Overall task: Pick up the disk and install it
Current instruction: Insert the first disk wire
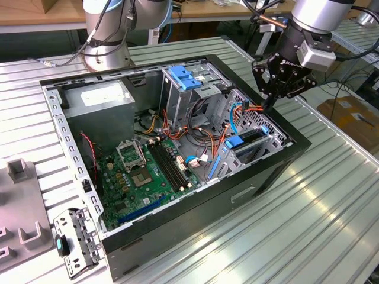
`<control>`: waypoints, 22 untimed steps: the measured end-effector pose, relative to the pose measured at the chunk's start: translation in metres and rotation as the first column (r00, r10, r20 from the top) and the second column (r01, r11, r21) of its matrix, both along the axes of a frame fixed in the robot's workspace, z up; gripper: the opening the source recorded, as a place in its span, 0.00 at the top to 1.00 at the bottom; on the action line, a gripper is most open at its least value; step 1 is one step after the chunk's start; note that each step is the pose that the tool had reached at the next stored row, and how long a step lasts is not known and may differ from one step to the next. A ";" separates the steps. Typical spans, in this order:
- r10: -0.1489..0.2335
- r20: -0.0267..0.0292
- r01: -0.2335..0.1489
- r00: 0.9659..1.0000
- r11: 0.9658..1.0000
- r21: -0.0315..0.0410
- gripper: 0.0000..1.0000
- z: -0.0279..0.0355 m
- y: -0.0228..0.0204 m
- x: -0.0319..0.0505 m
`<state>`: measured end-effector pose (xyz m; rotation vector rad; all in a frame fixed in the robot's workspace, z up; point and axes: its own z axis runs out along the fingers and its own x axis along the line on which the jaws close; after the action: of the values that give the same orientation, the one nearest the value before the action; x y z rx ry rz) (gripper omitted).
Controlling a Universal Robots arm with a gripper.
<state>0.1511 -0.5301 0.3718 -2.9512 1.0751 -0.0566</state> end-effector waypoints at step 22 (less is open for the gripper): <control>-0.139 0.000 0.139 0.990 0.990 0.000 0.84 0.0000 0.0000 -0.0001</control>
<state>0.1509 -0.5301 0.3718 -2.8712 1.2796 -0.0565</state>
